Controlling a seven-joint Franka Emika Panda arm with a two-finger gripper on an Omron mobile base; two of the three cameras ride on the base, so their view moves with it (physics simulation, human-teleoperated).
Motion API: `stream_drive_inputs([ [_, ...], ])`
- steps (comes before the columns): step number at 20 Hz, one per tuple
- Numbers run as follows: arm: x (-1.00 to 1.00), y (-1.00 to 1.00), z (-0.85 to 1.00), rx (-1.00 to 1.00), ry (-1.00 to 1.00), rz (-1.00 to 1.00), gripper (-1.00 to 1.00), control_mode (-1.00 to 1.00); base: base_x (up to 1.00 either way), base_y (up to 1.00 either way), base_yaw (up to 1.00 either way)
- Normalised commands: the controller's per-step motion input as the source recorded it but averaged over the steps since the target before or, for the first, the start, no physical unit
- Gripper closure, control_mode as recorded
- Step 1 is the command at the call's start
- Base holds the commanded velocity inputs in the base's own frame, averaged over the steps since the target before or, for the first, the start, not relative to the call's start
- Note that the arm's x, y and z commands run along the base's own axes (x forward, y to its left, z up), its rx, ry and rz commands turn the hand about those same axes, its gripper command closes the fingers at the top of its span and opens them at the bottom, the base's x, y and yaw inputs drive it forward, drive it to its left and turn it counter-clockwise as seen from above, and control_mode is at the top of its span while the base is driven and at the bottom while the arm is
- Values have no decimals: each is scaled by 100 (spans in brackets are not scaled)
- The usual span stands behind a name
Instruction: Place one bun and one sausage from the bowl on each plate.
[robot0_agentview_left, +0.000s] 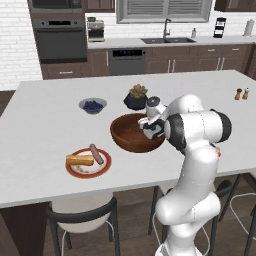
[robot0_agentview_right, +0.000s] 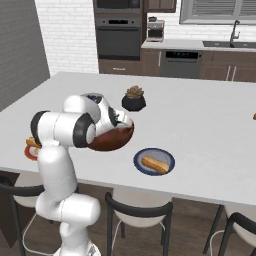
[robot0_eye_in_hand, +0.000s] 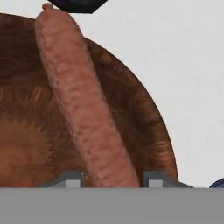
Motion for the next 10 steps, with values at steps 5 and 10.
stream_drive_inputs([
  [5, -100, -100, 100, 4, 11, -21, 100, -100, 0, 0, 0],
  [10, -51, -86, 100, 32, 13, -61, 100, -100, 0, 0, 0],
])
